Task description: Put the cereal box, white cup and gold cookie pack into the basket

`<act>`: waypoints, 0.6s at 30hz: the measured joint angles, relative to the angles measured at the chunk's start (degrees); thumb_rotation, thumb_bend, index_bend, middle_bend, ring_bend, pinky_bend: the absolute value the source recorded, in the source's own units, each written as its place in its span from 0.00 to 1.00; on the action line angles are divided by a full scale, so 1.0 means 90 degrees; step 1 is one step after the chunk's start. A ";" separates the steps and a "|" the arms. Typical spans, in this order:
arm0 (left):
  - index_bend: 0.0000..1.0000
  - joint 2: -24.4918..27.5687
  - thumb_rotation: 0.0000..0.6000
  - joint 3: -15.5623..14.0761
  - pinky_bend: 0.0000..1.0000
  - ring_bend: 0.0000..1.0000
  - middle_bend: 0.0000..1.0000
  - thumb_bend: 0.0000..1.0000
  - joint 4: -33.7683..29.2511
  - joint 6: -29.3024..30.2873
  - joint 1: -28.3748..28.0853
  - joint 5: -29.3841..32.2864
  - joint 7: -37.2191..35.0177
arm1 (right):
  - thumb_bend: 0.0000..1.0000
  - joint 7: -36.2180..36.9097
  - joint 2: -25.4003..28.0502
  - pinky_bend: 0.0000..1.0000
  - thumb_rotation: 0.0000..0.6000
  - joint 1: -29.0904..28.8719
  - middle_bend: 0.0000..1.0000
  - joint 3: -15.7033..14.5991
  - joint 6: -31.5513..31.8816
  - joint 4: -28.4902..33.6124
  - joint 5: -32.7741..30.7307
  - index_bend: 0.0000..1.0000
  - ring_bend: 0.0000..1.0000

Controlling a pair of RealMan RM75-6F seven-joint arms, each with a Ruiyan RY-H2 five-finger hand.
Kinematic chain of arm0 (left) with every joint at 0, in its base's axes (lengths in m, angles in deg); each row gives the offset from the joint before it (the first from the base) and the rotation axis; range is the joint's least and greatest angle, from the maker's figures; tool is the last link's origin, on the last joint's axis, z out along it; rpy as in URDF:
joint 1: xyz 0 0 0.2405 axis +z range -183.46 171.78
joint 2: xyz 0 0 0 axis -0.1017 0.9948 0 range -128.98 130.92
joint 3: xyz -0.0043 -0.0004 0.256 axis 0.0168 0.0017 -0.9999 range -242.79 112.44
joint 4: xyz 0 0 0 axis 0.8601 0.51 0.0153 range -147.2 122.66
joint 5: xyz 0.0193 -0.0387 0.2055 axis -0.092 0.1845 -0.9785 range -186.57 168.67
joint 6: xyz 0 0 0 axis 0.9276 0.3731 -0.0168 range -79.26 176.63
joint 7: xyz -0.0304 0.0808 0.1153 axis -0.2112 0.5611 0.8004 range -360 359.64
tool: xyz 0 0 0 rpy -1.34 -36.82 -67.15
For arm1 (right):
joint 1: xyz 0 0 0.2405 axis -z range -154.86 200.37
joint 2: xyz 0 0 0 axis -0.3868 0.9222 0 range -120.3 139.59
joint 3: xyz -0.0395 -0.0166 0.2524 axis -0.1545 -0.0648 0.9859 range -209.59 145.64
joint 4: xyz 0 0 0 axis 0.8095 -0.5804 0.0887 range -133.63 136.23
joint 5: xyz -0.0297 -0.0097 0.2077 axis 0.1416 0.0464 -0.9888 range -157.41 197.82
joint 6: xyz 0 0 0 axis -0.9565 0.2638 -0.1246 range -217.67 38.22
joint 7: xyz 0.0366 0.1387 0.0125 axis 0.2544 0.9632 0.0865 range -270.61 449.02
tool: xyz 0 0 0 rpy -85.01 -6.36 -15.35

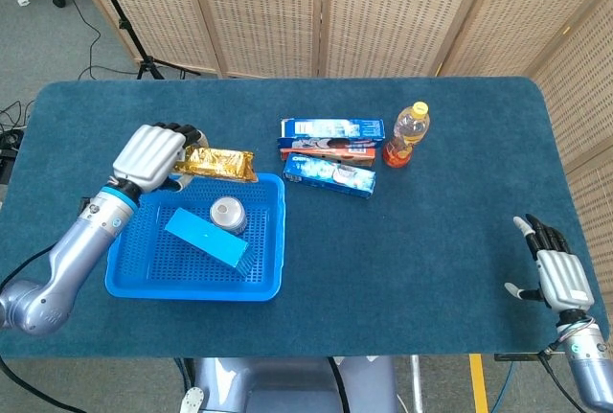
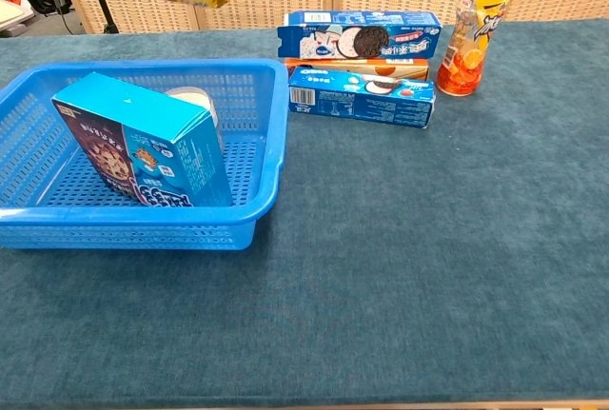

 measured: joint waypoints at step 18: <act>0.40 0.0243 1.00 -0.0617 0.18 0.01 0.00 0.30 -0.0175 -0.0440 0.0056 -0.0595 0.0018 | 0.16 -0.0027 -0.0027 0.04 1.00 0.0006 0.00 0.0000 0.0039 0.0005 0.0023 0.00 0.00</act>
